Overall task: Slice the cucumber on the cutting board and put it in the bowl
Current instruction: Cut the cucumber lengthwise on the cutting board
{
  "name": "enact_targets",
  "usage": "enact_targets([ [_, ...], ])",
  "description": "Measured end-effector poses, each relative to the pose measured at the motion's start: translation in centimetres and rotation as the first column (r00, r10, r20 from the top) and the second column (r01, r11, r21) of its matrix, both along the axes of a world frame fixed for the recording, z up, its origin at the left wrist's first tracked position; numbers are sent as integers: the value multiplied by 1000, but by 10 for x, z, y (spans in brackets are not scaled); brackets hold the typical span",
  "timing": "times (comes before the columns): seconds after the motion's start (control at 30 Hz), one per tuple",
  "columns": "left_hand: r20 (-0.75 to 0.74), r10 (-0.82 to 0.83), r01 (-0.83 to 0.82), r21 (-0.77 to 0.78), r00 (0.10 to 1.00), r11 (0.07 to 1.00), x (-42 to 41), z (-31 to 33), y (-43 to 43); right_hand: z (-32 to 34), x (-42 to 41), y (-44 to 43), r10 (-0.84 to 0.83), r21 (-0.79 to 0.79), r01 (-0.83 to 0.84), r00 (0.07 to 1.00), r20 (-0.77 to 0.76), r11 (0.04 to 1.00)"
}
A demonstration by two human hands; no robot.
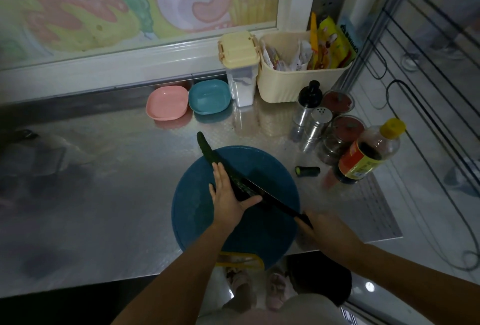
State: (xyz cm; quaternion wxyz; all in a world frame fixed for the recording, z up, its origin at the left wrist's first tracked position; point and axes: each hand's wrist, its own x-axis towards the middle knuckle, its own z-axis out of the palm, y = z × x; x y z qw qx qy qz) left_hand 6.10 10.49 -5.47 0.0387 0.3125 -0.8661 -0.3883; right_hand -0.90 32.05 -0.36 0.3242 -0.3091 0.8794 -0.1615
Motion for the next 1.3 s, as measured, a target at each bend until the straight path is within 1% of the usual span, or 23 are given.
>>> enact_targets([
  [0.13,-8,-5,5,-9,1000,1000,1,-1,0,1,-1,-3,1,-14,-1,1000,3,1000],
  [0.33,0,-14,14,-10,1000,1000,1,-4,-2,1,-3,-9,5,20,-6,1000,19,1000],
  [0.43,-1,-18,18,-9,1000,1000,1,-4,-2,-3,-2,-18,28,25,-28,1000,-9,999],
  [0.5,5,-15,15,-6,1000,1000,1,-4,-2,-7,0,-25,58,50,-57,998,-26,997],
  [0.63,-1,-9,9,8,1000,1000,1,-4,-1,-15,5,-31,73,93,-65,994,-86,994],
  [0.73,-18,-9,9,14,1000,1000,2,-5,-2,-22,10,-34,23,59,-17,995,-101,998],
  [0.87,-24,-13,13,-2,1000,1000,2,-7,-2,-33,11,-44,31,76,-20,990,-135,997],
  [1.13,-38,0,1,18,999,1000,2,-8,-4,-41,10,-46,6,92,5,992,-127,996],
  [1.3,-49,4,-3,30,999,1000,2,-6,-5,-38,17,-12,-19,129,30,996,-88,991],
])
